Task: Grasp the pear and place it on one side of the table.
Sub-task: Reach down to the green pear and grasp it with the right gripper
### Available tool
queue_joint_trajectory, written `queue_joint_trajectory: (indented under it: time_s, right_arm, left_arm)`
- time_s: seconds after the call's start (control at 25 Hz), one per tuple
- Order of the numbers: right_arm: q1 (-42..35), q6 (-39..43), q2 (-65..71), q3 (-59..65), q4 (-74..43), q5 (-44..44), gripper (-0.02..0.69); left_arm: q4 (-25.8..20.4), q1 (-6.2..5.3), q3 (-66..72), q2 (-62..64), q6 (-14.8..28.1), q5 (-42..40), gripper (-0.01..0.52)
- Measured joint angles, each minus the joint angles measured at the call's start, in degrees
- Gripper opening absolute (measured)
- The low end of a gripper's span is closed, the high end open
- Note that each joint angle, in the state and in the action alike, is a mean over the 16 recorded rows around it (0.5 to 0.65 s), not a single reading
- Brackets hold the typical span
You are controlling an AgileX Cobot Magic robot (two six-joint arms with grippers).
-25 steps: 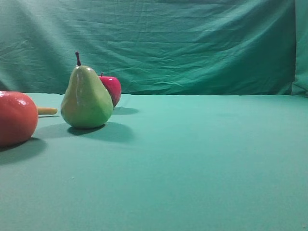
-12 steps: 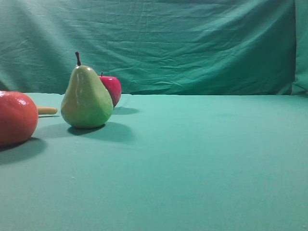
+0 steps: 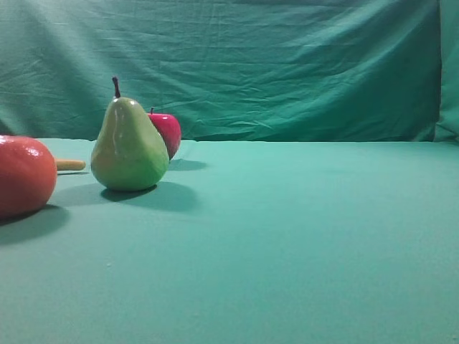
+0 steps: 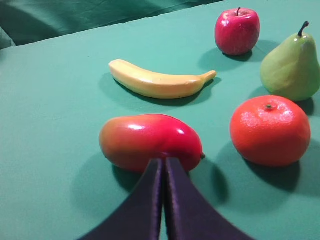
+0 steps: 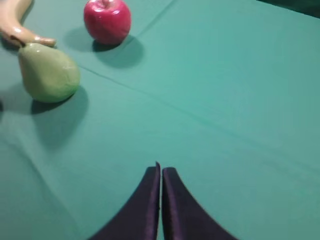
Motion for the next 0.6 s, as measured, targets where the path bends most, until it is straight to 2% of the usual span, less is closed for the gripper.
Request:
queue_joint_trajectory:
  time_s: [0.12,0.24,0.6]
  right_arm:
    - [3.0,-2.7,7.7,-5.7,0.0,0.3,0.024]
    - [5.6,-4.6,14.7,-11.1,0.0,0.7,0.083]
    - [10.9,-7.4,30.7,-25.5,0.0,3.6,0.432]
  left_arm:
    - [0.0,0.00,0.0,0.0,0.0,0.0,0.000]
    - [0.0,0.00,0.0,0.0,0.0,0.0,0.000]
    - [0.0,0.00,0.0,0.0,0.0,0.0,0.000]
